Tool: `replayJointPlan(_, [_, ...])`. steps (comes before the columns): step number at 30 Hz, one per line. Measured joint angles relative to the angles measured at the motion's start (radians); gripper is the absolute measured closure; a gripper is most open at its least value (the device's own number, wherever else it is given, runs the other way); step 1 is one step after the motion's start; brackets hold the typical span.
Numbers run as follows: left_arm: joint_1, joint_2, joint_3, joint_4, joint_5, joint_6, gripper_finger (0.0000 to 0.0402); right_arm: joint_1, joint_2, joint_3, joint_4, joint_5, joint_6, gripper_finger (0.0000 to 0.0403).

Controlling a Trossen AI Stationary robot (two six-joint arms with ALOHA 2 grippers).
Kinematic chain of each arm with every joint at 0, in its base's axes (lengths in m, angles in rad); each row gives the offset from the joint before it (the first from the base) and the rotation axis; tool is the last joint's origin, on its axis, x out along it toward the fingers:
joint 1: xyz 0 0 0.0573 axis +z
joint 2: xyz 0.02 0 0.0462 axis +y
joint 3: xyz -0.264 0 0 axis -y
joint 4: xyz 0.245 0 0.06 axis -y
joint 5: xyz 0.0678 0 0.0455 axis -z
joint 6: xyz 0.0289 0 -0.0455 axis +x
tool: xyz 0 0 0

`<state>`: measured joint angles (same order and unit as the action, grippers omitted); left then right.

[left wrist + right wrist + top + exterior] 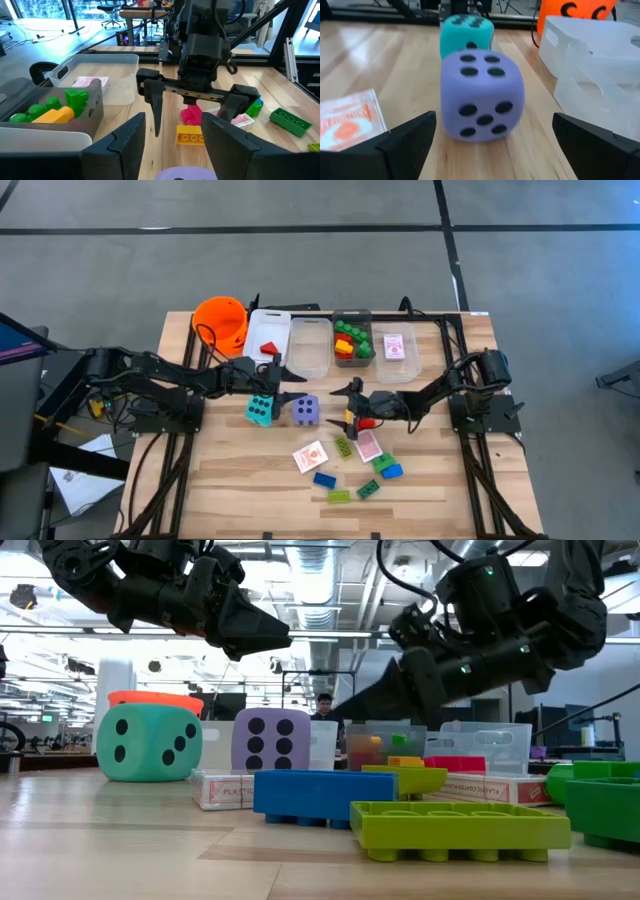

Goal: Pick & Place Toys
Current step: Put the large violet dice into the left transparent bin

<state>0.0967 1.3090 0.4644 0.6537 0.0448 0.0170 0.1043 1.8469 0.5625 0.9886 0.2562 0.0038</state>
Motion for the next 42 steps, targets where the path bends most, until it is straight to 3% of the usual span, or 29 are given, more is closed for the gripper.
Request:
replayJointPlan(18, [-0.001,0.0,0.0,-0.047,0.0,-0.082,0.022,-0.057,0.0,0.02,-0.028,0.078,0.053,0.0008])
replayJointPlan(27, [-0.001,0.0,0.0,-0.048,0.0,-0.082,0.022,-0.09,0.0,0.02,-0.041,-0.101,0.005,0.0007])
replayJointPlan(39, [-0.007,0.0,0.0,-0.048,0.0,-0.086,0.022,-0.087,0.001,0.022,-0.009,-0.104,0.03,0.0007])
replayJointPlan(42, [-0.019,0.0,0.0,-0.048,0.0,-0.086,0.022,-0.086,0.001,0.036,-0.008,-0.147,0.025,0.0007])
